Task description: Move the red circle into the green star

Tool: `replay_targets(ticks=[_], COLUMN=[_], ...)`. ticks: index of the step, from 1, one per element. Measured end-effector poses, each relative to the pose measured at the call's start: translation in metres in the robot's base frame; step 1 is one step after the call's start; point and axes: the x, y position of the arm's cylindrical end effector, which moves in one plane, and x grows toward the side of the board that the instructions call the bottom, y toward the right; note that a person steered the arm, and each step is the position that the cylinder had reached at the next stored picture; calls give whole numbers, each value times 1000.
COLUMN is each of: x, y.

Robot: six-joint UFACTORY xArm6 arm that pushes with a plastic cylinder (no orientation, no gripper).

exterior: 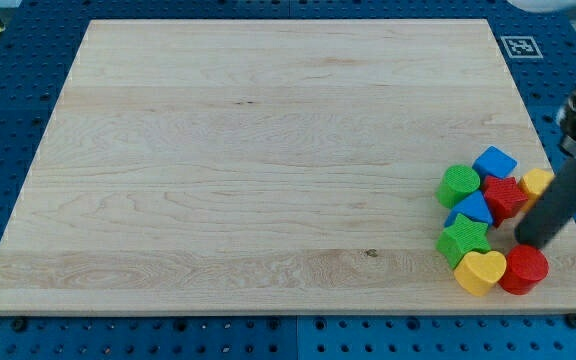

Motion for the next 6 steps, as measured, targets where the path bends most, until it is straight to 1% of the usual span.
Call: replay_targets(ticks=[1, 2, 3, 4, 5, 6], x=[29, 52, 49, 30, 26, 30], y=[34, 31, -1, -31, -32, -16])
